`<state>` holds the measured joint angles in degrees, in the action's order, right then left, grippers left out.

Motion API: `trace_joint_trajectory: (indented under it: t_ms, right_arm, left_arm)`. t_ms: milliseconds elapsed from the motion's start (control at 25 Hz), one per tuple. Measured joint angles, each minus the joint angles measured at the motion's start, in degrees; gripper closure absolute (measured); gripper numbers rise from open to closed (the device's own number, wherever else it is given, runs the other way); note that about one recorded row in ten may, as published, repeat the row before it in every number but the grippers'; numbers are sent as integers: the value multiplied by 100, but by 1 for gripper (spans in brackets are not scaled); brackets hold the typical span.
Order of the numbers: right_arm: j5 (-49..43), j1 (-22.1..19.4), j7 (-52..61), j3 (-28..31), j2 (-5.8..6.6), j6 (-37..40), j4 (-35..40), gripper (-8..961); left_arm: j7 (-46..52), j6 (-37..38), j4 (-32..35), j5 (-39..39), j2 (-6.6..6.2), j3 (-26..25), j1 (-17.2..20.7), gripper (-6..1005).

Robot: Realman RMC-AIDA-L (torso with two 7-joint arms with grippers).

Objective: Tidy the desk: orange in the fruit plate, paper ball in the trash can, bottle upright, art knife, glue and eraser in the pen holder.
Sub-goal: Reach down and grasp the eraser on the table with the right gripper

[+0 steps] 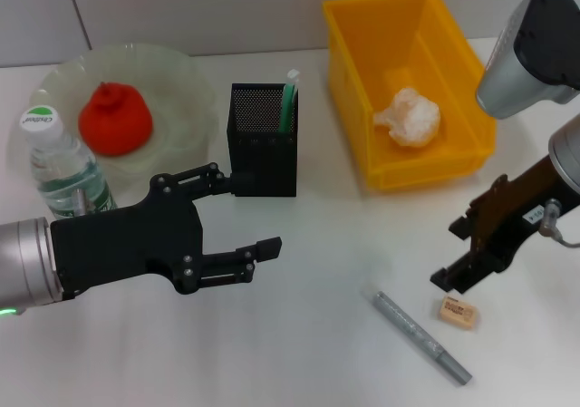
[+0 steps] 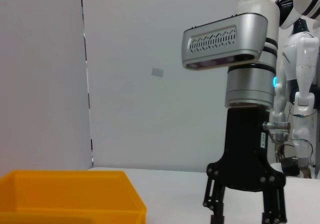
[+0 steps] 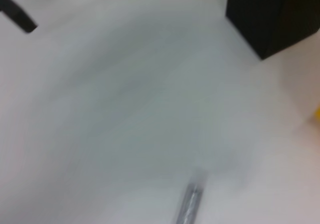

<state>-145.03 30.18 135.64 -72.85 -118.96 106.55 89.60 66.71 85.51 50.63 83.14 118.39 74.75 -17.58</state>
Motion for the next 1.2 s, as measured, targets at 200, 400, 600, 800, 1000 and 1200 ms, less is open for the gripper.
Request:
trace_joint_trajectory:
  t_ms: [200,400,600,800,1000,1200]
  right_arm:
    - [-70,22,119,0,7,216,-1,187]
    - [-308,1,165,-1,-2,258,-15,187]
    - [-455,-22,192,-1,-2,250,-106,188]
    - [-465,-21,150,-1,-4,192,-418,188]
    - [-532,-7,96,-29,-5,57,-609,187]
    - [-582,-4,30,-43,-5,-57,-630,187]
  left_arm:
    - [0,0,0,0,0,4,0,209]
    - [-1,0,0,0,0,4,0,209]
    - [-50,0,0,0,0,4,0,208]
    - [-52,1,0,0,0,4,-14,208]
    - [-53,1,0,0,0,13,-17,208]
    - [-53,0,0,0,0,13,-18,213]
